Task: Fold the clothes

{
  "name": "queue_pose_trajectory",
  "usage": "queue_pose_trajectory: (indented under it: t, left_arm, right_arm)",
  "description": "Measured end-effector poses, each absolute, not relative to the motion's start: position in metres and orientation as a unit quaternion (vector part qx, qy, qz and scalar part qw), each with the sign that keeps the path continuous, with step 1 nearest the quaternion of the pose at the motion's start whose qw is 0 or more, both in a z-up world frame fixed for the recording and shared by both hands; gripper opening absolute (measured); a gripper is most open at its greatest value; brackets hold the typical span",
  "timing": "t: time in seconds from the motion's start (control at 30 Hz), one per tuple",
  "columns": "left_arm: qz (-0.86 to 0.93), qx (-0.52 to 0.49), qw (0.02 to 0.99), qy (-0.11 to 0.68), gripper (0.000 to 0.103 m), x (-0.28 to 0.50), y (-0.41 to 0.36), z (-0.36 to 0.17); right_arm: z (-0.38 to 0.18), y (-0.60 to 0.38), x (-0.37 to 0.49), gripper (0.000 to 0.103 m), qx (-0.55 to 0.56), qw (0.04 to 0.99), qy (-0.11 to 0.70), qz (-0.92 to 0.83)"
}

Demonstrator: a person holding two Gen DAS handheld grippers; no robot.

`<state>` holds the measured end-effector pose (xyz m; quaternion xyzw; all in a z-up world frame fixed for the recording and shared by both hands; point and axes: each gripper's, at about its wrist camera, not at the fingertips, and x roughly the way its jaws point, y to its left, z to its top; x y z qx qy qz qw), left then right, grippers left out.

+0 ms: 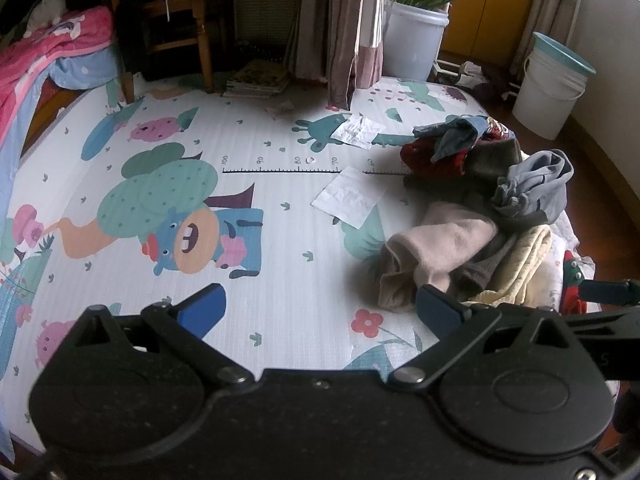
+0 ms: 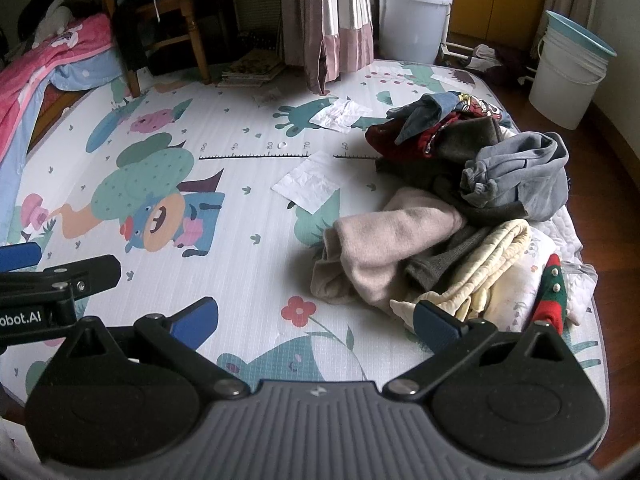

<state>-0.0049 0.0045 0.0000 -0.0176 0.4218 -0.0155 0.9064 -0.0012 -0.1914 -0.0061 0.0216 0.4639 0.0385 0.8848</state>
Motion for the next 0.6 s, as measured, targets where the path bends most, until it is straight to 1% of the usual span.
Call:
queue_pose_trajectory:
  t: [0.6]
  left_arm:
    - [-0.018,-0.018,0.905,0.424,0.103,-0.0075,0.0129,-0.0011]
  right_arm:
    - [-0.0102,-0.1901,-0.0034,0.103,0.023,0.883,0.467,0.038]
